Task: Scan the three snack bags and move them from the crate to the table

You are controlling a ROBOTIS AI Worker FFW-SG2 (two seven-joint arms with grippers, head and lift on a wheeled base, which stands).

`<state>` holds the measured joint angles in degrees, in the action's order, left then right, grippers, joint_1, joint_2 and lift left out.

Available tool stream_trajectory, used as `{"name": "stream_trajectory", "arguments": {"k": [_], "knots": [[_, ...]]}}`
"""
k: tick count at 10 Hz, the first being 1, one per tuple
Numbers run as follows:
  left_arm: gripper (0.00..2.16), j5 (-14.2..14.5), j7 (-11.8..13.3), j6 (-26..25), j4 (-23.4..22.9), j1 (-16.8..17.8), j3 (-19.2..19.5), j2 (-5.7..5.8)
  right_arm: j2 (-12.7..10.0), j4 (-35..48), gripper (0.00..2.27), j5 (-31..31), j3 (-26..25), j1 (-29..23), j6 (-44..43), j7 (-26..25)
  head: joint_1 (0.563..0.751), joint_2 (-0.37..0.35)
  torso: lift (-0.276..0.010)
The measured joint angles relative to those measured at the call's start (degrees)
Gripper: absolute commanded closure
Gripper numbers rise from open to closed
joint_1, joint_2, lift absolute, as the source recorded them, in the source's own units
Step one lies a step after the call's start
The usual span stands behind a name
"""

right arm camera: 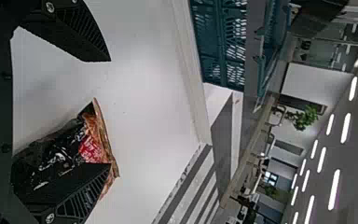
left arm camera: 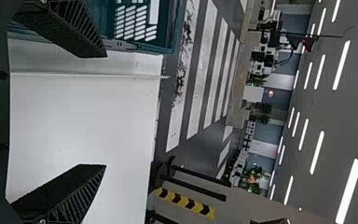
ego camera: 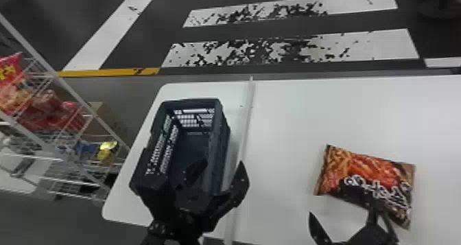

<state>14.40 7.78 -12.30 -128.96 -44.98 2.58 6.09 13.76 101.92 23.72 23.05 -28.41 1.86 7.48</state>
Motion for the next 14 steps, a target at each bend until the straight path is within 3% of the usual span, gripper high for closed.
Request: {"name": "stream_trajectory", "arguments": {"k": [3,7,9,10,11,14], "knots": [[0.02,0.9,0.2,-1.0,-0.1,0.0,0.9,0.59,2.0,3.7,0.09,4.2,5.5,4.4,17.7,-2.4,0.695,0.262,-0.062],[0.02,1.6,1.3,-0.8,-0.1,-0.5,1.0,0.59,2.2,4.5,0.14,8.6,12.8,9.8,32.5,-8.0,0.695,0.235,-0.062],[0.02,2.1,1.7,-0.8,0.1,-0.5,1.1,0.58,1.9,2.4,0.62,9.9,15.5,13.1,38.9,-8.8,0.695,0.211,-0.062],[0.02,2.4,2.0,-0.8,0.2,-0.5,1.1,0.58,1.6,0.5,1.95,10.5,16.5,14.9,41.5,-9.0,0.695,0.202,-0.062],[0.02,2.6,2.2,-0.7,0.4,-0.5,1.1,0.56,1.3,-1.1,2.24,11.3,17.0,16.2,42.9,-9.6,0.695,0.182,-0.062],[0.02,3.1,2.7,-0.7,1.1,0.1,1.0,0.50,2.1,0.3,2.24,10.7,15.4,15.1,38.3,-10.1,0.695,0.180,-0.062]]}}
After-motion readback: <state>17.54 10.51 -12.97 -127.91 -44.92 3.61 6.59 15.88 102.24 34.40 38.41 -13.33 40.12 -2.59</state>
